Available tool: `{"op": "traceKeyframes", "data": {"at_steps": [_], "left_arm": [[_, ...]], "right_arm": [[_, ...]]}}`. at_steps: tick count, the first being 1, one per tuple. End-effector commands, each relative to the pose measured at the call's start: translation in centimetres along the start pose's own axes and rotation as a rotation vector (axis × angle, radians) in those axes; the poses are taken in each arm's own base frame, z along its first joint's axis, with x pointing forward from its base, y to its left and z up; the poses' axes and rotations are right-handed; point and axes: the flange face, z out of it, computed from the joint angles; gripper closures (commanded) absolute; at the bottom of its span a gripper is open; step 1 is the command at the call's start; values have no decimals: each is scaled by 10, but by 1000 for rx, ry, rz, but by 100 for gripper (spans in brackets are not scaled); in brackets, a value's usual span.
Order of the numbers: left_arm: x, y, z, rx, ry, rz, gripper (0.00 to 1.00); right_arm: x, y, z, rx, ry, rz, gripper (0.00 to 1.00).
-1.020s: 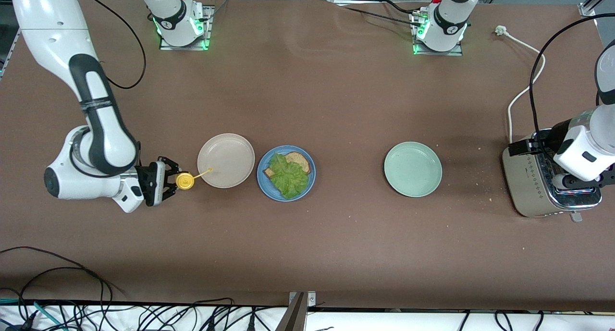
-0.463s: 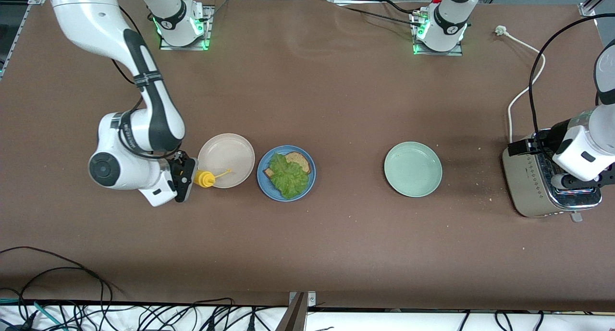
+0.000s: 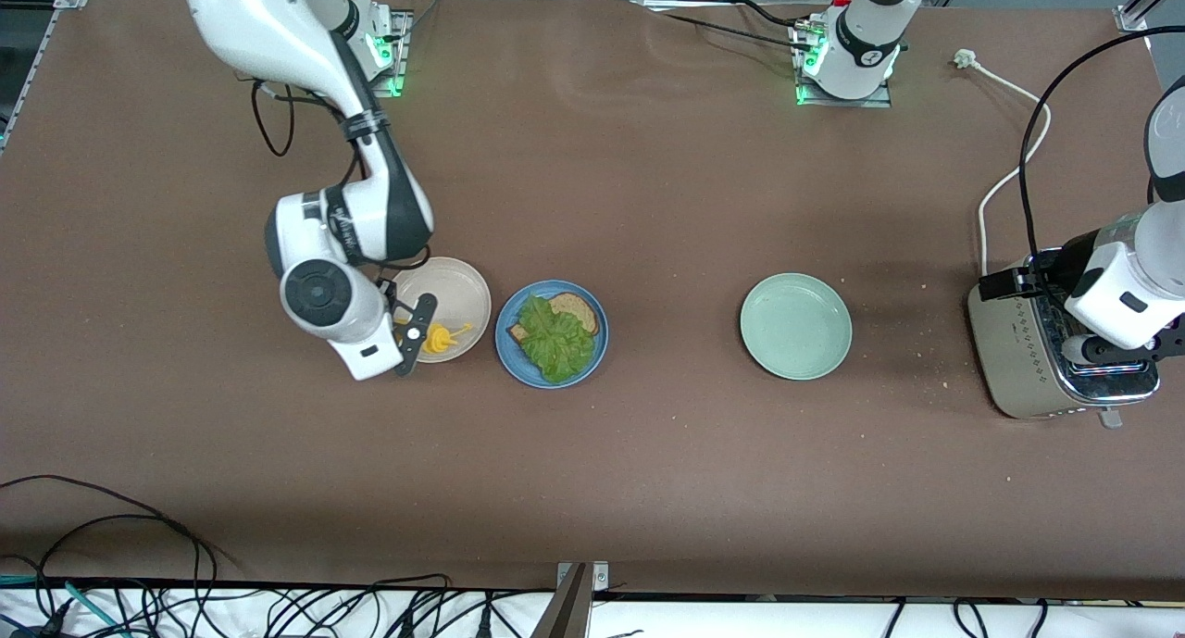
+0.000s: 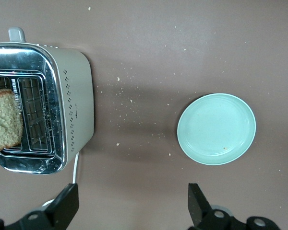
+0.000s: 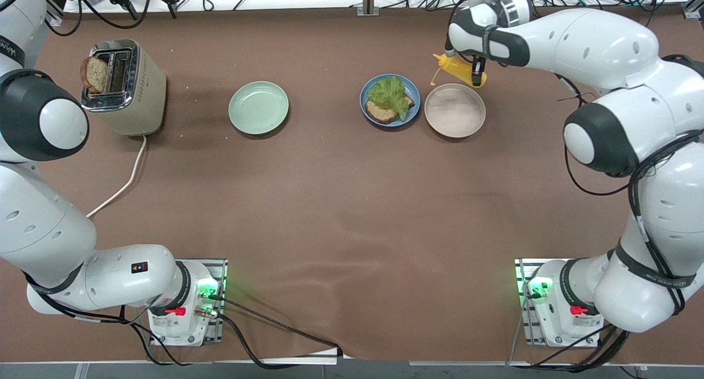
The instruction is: Make sandwich in blue plate with both arms
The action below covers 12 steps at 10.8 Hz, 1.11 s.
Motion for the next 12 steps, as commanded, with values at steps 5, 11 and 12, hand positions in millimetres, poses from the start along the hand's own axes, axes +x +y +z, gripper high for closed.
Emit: {"op": "traceKeyframes", "data": {"at_steps": [5,11,12], "left_arm": [[-4,2,-3,1,2,22,0],[-4,-1,-6,-1,11,19,0],[-4,-1,-4,0,6,21,0]], "right_arm": [[38,-51,-21,-223,-309,-53,100],[79,-88,-1,-354,-486,-105,100],[87,-95,7,-373,-513,-112,100]]}}
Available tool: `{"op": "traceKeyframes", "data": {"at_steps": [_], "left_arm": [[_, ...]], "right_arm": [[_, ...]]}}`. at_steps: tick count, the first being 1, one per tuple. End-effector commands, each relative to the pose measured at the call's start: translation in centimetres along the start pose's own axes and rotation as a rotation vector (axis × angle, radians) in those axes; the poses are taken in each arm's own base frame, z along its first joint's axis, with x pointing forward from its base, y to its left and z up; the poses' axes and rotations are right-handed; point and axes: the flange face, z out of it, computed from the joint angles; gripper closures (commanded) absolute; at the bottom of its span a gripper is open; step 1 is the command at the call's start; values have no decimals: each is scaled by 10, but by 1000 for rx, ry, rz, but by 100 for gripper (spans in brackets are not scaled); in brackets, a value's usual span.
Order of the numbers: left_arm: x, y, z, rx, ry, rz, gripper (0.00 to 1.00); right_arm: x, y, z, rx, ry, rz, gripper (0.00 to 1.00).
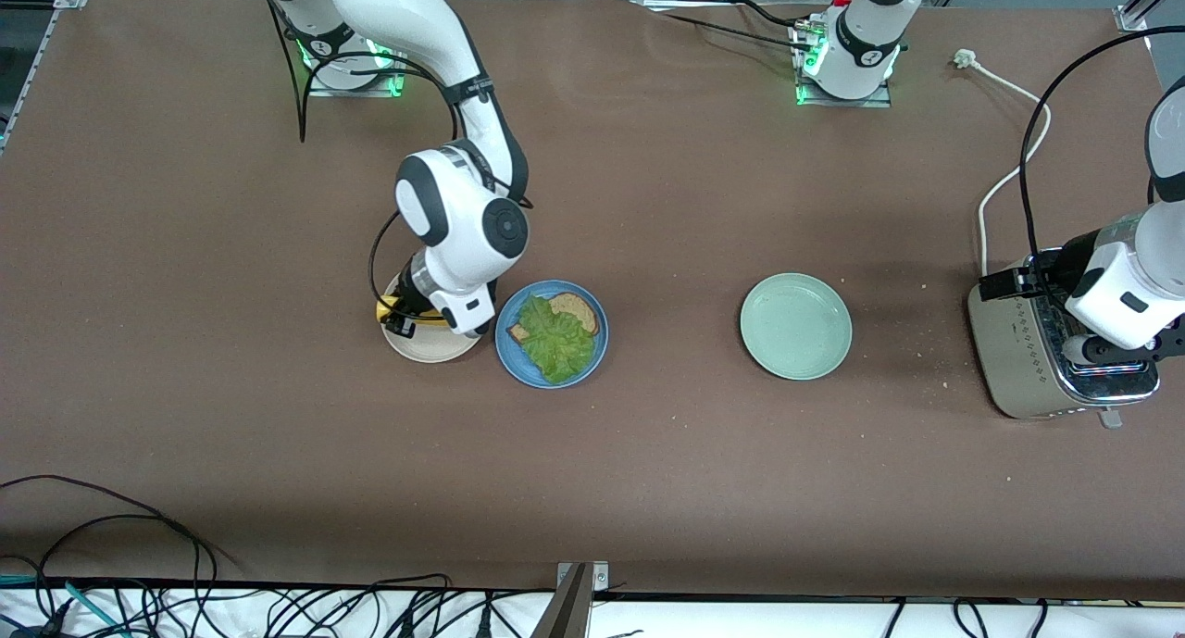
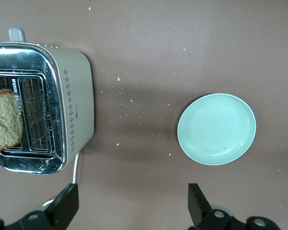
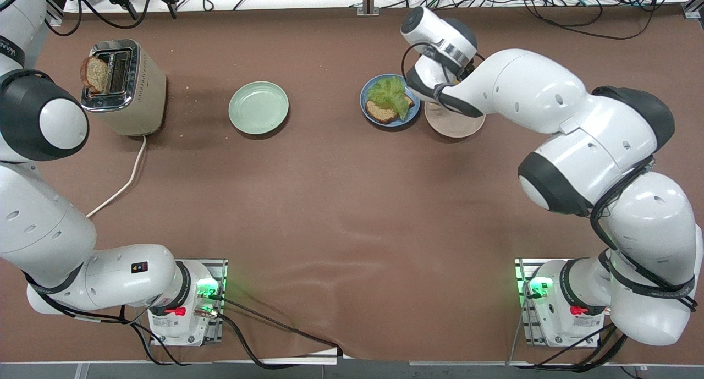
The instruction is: Make sandwich in blue plate with both arms
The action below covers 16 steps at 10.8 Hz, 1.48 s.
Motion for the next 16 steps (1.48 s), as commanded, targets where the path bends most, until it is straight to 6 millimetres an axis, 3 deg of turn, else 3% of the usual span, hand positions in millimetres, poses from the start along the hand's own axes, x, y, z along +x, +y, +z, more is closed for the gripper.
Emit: {"op": "traceKeyframes", "data": {"at_steps": [1,3,10,13,16], "left_arm": [[-4,-2,-4,-1,6,20,0],[-4,-2,-6,0,9,19,0],[-5,1,-6,1,8,12,0],[-4,-3,-6,0,9,15,0],[-5,-1,-6,1,9,20,0]], "right_arm": [[18,-13,0,-64,-90,27,100],[29,-20,-1,-81,-103,42,100],[24,-17,0,-77,-98,73,100],[-3,3,-1,-32,-29,99,100],[-48,34,8,87,119,122,100]]}}
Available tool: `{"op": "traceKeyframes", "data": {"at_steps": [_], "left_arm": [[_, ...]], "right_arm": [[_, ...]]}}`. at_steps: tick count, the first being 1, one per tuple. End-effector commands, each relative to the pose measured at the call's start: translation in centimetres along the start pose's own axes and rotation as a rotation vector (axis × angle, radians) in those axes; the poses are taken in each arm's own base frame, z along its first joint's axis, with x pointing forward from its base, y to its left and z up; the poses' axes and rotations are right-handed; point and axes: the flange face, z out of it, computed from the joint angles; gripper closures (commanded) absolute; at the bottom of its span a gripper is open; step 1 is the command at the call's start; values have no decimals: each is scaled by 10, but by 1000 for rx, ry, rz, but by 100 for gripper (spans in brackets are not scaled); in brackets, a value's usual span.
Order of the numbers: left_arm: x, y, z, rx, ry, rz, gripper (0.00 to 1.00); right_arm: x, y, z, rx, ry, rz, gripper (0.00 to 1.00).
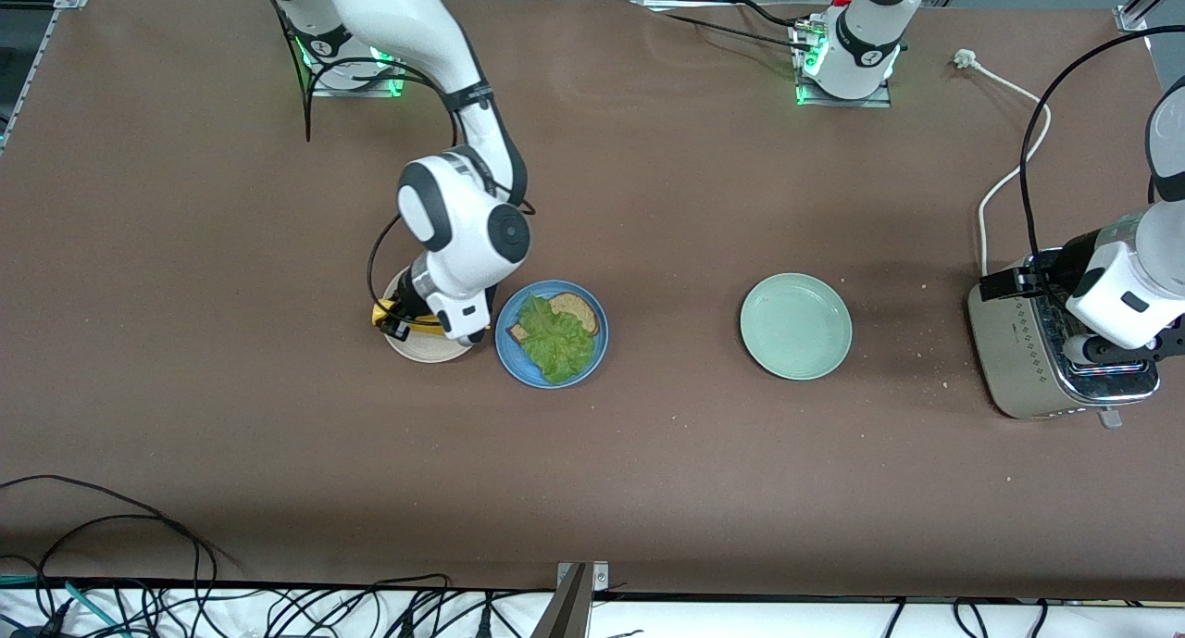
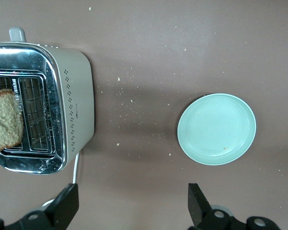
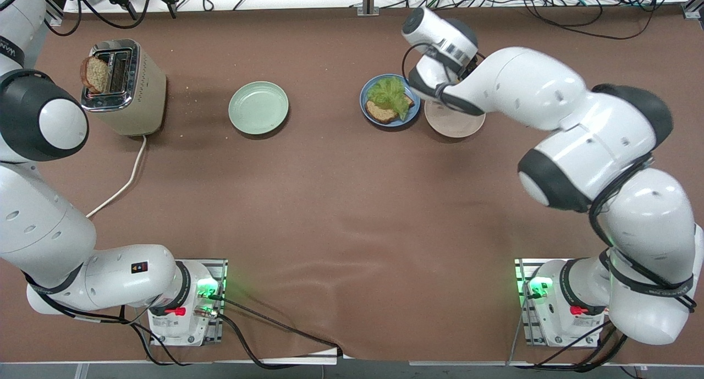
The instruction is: Make sandwich in blue plate with both arms
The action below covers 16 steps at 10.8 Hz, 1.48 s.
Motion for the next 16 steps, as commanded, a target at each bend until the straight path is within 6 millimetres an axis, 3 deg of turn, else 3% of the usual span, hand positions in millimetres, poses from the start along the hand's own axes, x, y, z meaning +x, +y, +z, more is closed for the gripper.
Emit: {"op": "traceKeyframes", "data": {"at_steps": [1,4,7,9,12,14,16], "left_arm": [[-4,-1,-5,2,6,21,0],[-4,-1,-4,1,4,20,0],[-4,-6,-4,5,4,15,0],[-3,-10,-3,11,5,8,0],[-1,-26,-1,9,1,4,0],[2,-46,3,7,-6,30,0],[7,-78,12,-5,-20,72,0]], "right_arm": [[-49,38,5,123,151,-6,100],[-69,59,17,247,290,37,100],[-97,82,54,406,438,38,100],[-122,101,92,498,579,1,100],[-152,110,151,623,790,-59,100],[-155,110,205,672,948,-93,100],[-157,105,244,690,1072,-131,100]]}}
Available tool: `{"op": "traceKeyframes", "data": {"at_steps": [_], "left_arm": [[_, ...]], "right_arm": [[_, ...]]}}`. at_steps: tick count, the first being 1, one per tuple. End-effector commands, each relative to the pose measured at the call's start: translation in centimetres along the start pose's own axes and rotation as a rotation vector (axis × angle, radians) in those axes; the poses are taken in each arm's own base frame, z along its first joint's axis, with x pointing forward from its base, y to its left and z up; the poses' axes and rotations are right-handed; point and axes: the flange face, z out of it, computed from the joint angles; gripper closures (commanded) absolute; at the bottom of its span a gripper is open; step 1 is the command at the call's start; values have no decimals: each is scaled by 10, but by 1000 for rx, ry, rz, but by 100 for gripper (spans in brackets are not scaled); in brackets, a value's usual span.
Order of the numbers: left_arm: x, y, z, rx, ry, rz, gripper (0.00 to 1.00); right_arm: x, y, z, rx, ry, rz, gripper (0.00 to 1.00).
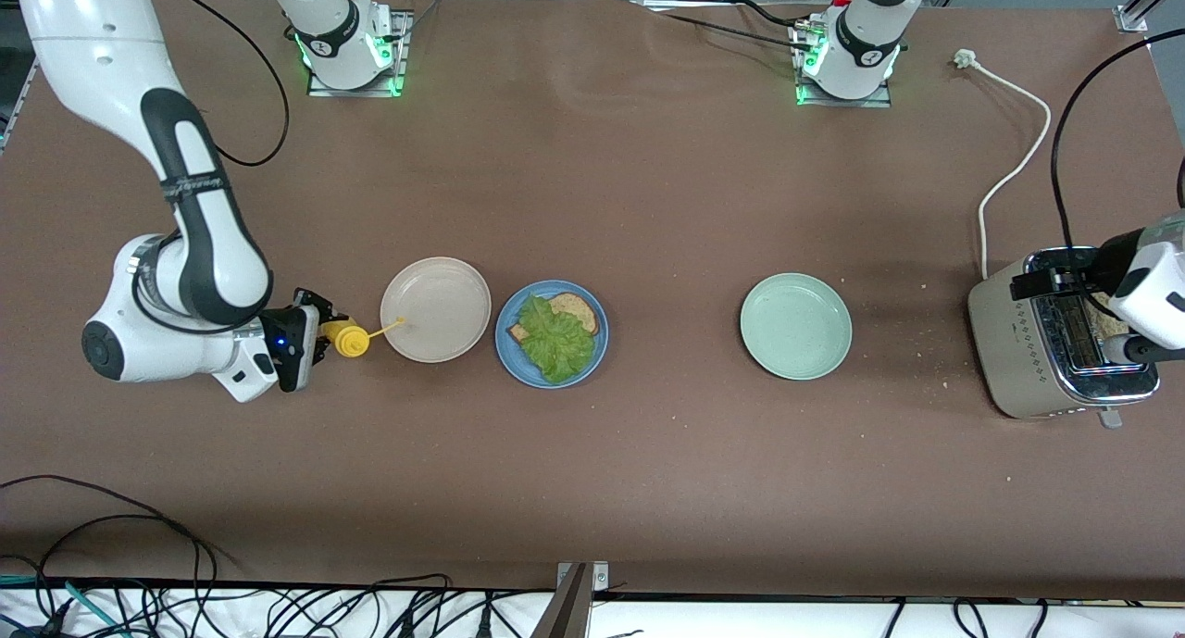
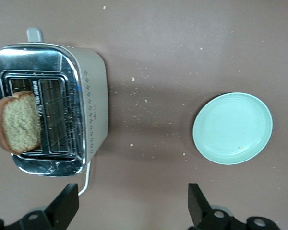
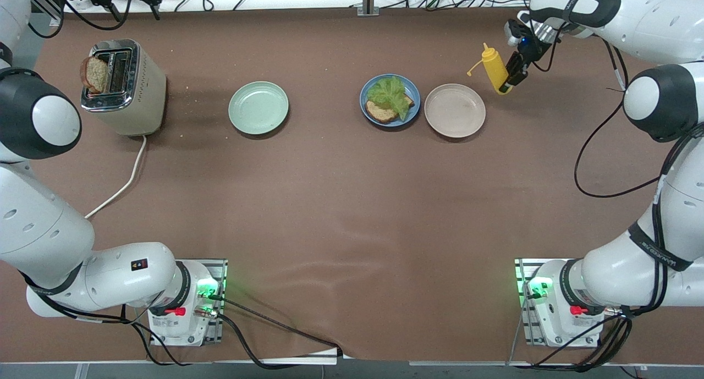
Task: Make sandwich in blue plate with both arms
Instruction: 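Lower the mustard with the right gripper while the left gripper reaches the toaster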
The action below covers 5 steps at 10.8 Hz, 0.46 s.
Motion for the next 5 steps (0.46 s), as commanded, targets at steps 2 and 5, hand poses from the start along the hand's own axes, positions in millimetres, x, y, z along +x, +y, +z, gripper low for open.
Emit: {"op": "traceKeyframes", "data": {"at_steps": [2,5], "left_arm": [[4,-63,13,-8,-18,86,0],[16,-112,41,-43,-40,53,0]], "right_arm": [[-49,28,47,111,242,-69,100],[-71,33,83,189,394,-45,100]]}}
